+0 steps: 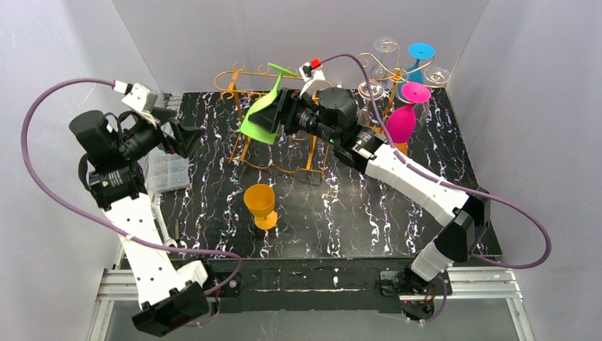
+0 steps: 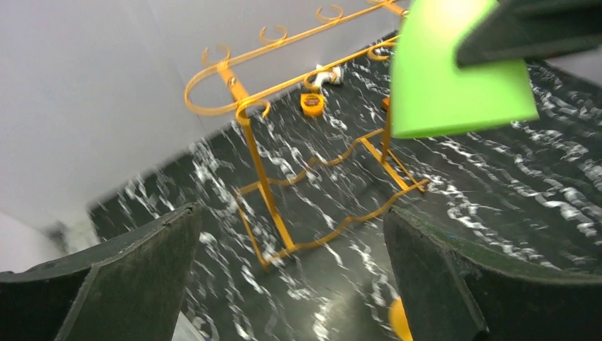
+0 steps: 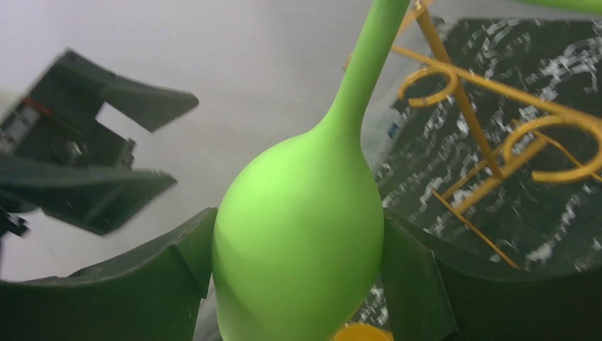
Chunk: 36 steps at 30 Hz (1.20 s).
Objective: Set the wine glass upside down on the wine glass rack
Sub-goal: Turn the wine glass upside down at the wine rack.
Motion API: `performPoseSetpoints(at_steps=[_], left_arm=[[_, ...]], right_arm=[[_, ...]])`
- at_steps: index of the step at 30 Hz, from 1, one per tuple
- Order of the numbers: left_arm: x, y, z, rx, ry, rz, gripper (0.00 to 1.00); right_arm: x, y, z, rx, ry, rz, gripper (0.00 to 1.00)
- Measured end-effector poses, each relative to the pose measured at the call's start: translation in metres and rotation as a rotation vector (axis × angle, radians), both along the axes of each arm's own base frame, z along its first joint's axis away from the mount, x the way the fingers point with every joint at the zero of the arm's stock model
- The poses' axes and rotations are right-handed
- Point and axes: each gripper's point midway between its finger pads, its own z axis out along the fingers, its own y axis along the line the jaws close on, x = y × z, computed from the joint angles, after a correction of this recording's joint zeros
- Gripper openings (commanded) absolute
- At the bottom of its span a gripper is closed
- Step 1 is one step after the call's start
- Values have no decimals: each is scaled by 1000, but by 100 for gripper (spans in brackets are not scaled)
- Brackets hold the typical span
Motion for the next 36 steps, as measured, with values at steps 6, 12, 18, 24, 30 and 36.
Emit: performPoseSetpoints(at_steps=[6,12,18,24,30,36], left_arm=[[17,13,-31,-196,274,92,99],[14,8,-25,-275,313,93,99],[7,-7,-3,-191,168,-59,99],[-5,-34,-19,127,-136,-242,99],[-7,-58,0,325,-414,-329,85],[-2,-64,12,386,-517,-342,71]], right_arm=[[-13,-1,-59,-268,-49,-41,38],[-27,-1,-86,-462,-166,-60,37],[-26,-9,-97,-597,-308,-30,38],[-33,-2,-105,-687,-413,93,38],[-41,17,-101,-690,-453,216,37],[-56,20,-99,-688,-471,294,37]])
